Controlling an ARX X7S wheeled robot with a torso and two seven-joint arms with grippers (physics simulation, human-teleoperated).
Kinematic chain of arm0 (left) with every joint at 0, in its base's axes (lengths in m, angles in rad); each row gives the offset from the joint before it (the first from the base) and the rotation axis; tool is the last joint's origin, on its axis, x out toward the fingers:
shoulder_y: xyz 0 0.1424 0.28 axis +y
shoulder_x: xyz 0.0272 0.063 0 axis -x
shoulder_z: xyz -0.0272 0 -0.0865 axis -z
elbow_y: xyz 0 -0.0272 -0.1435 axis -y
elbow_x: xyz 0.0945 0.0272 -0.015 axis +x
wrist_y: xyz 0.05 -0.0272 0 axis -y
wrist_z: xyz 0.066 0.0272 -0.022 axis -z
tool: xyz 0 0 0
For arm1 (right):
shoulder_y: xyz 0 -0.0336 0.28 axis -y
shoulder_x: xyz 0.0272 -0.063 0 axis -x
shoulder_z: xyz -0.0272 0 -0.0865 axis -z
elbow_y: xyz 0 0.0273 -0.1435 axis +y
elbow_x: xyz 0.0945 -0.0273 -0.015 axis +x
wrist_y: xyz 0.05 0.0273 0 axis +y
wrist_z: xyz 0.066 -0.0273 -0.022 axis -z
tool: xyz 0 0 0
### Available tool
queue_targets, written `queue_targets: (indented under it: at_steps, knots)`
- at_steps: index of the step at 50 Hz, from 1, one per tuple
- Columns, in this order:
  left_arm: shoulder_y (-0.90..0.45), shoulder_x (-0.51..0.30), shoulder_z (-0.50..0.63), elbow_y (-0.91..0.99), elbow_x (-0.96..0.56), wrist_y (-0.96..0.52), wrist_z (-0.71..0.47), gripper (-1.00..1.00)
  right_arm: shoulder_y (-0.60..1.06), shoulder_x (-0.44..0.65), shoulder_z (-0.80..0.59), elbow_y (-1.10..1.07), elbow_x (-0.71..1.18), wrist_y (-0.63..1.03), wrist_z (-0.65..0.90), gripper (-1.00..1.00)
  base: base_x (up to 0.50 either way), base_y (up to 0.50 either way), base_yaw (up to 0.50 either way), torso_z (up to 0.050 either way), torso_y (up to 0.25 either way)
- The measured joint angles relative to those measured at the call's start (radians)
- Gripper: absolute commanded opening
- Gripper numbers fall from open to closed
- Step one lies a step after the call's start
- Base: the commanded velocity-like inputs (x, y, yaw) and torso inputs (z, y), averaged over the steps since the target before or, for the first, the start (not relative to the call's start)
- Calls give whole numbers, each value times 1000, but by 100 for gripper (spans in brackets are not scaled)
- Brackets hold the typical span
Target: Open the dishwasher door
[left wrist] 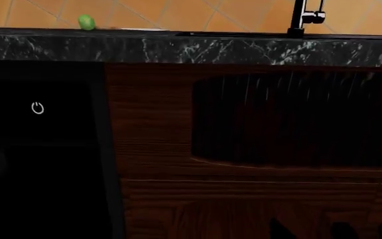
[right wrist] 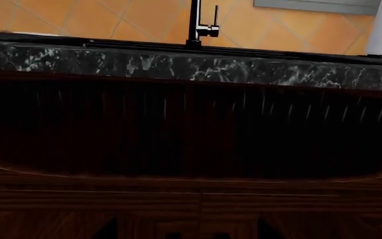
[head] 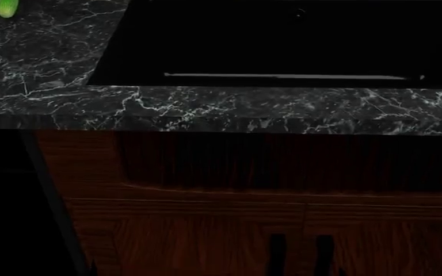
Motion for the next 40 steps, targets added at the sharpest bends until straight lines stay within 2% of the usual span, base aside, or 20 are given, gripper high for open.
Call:
queue_targets:
  at_steps: [29,33,40]
  knots:
    - [-8,-26,30,-5,-43,-13,-33,100,1,30,-37,4,22,0,37,100,0,0,0,-50,9]
    - [-8,-29,31,-4,-53,-10,-34,100,2,34,-42,6,22,0,42,100,0,0,0,-5,0]
    - [-8,-31,35,-2,-69,-4,-37,100,4,42,-51,6,9,2,59,100,0,500,0,0,0]
